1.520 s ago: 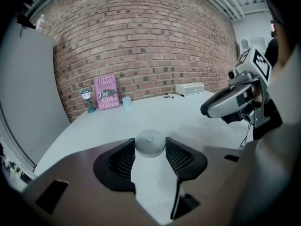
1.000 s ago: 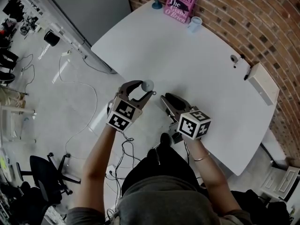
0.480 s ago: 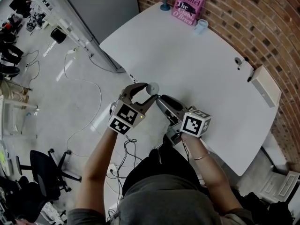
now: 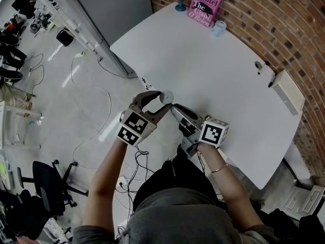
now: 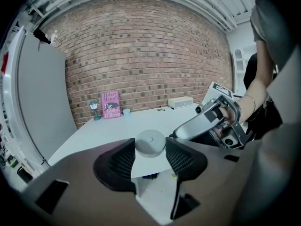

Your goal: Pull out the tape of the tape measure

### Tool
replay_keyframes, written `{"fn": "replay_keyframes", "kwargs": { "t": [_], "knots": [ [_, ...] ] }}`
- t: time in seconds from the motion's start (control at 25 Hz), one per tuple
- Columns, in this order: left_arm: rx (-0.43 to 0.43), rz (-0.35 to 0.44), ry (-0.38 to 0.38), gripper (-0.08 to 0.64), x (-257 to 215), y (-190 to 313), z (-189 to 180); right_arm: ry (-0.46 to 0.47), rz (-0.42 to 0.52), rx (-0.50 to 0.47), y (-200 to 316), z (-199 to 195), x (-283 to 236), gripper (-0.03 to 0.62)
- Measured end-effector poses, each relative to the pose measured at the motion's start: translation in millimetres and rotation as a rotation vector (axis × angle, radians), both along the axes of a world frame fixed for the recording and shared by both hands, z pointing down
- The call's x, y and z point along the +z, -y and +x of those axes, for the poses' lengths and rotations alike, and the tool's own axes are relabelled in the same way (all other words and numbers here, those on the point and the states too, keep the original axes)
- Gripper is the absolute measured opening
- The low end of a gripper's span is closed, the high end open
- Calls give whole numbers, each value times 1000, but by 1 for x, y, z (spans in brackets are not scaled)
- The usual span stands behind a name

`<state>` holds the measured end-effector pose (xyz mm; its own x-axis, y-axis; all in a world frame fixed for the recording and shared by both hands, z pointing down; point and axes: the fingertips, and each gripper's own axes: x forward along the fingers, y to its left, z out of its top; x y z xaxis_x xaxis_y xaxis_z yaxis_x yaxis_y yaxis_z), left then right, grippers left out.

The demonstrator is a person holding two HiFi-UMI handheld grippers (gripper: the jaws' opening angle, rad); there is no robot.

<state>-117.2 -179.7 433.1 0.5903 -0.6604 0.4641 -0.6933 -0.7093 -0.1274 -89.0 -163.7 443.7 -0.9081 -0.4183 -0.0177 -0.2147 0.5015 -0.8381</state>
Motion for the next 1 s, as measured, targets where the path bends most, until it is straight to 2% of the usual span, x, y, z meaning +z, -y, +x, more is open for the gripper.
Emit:
{"fn": "replay_keyframes", "kwargs": {
  "t": [0.12,0.64,0.84,1.0],
  "knots": [
    [10,-1,-8,213,0,-2,3,-15,-4,21,2,3,1,7],
    [9,-4,14,213,9,2,5,-118,-2,21,4,18,7,15],
    [22,-14,30,213,16,3,12,-154,-38,12,2,30,12,11],
    [-7,-24,47,212,23,10,4,-171,-66,23,3,50,17,11]
  ]
}}
